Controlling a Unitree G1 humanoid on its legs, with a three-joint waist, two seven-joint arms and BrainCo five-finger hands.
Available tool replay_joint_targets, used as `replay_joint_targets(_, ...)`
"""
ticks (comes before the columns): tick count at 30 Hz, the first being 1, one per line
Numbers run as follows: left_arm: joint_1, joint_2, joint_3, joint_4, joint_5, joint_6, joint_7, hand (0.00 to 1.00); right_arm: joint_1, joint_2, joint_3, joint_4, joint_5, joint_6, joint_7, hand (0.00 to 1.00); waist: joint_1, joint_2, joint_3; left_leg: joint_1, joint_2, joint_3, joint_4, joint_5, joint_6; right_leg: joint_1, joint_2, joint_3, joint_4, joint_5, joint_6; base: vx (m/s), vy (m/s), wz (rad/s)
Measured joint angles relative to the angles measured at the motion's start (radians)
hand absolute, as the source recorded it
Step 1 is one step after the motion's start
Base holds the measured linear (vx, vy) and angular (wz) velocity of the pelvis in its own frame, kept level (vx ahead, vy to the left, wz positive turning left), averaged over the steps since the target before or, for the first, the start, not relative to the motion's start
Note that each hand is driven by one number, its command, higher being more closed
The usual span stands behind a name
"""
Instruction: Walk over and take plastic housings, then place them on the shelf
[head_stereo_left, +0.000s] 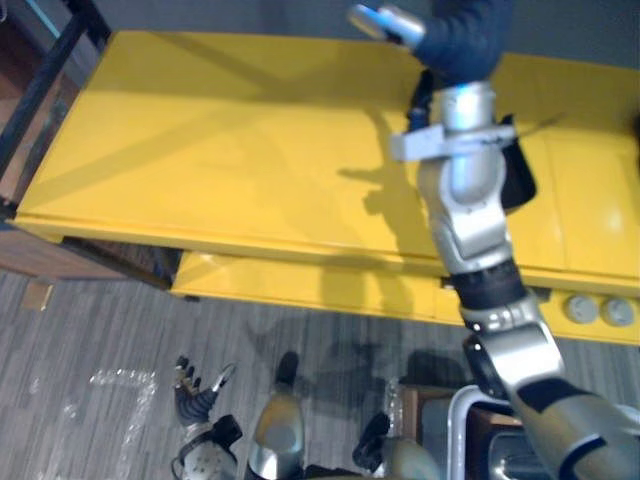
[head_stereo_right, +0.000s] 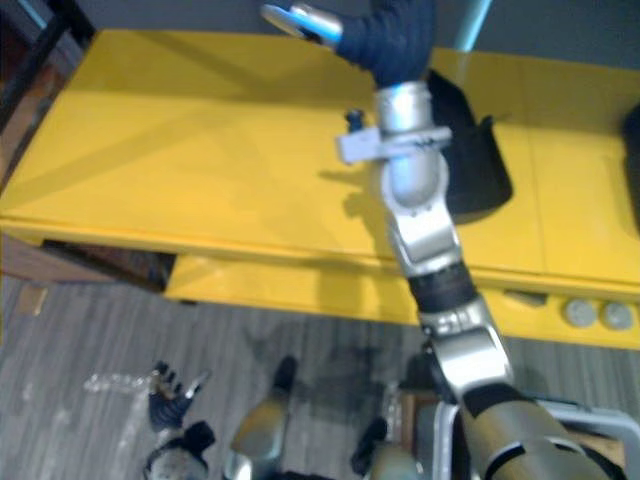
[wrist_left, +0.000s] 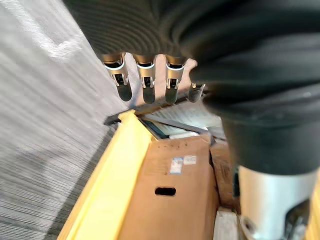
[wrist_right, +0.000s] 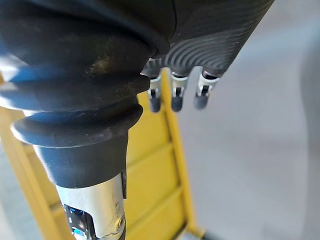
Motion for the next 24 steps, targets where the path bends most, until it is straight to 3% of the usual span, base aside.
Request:
replay_joint_targets(3, 0.001, 0.011, 0.016, 0.019, 0.002, 0.000, -0.011, 0.00, 0.106, -0.089, -0.089, -0.026, -0.029, 0.048, 0.018, 0.00, -0.024, -0.036, -0.026, 0.020, -0.004, 0.039, -0.016, -0.002, 0.004, 0.013, 0.001, 0.043, -0.051, 0.034, 0.008, 0.01, 0.051, -0.38)
replay_joint_targets(5, 0.004, 0.025, 0.016, 0.046, 0.036, 0.000, -0.015, 0.00, 0.153, -0.149, -0.102, -0.027, -0.067, 0.076, 0.038, 0.00, -0.048, -0.047, -0.051, 0.023, -0.006, 0.051, -0.019, -0.004, 0.007, 0.015, 0.000, 0.050, -0.068, 0.044, 0.011, 0.01, 0.031, -0.22)
replay_joint_targets(8, 0.009, 0.036, 0.016, 0.075, 0.043, 0.000, -0.019, 0.00, 0.242, -0.246, -0.102, -0.027, -0.102, 0.100, 0.090, 0.00, -0.069, -0.049, -0.099, 0.038, -0.002, 0.074, -0.035, -0.003, 0.009, 0.011, 0.003, 0.074, -0.076, 0.048, 0.012, 0.03, -0.002, -0.18)
replay_joint_targets(11, 0.009, 0.039, 0.015, 0.091, 0.044, -0.001, -0.021, 0.00, 0.331, -0.297, -0.106, -0.023, -0.057, 0.144, 0.123, 0.00, -0.093, -0.047, -0.121, 0.050, 0.003, 0.079, -0.047, -0.003, 0.009, 0.014, 0.007, 0.079, -0.078, 0.048, 0.012, 0.02, -0.020, -0.10)
replay_joint_targets(19, 0.009, 0.041, 0.006, 0.130, 0.070, 0.002, -0.022, 0.00, 0.534, -0.282, -0.158, -0.013, -0.063, 0.152, 0.132, 0.00, -0.111, -0.063, -0.144, 0.050, 0.005, 0.105, -0.051, -0.003, 0.009, -0.003, 0.006, 0.105, -0.076, 0.054, 0.011, 0.00, -0.002, -0.09)
replay_joint_targets(24, 0.009, 0.044, 0.006, 0.170, 0.072, 0.011, -0.016, 0.00, 0.608, -0.237, -0.164, 0.063, -0.010, 0.204, 0.152, 0.00, -0.121, -0.083, -0.173, 0.050, 0.003, 0.108, -0.051, -0.003, 0.009, -0.004, 0.004, 0.107, -0.076, 0.056, 0.009, 0.00, 0.000, 0.00)
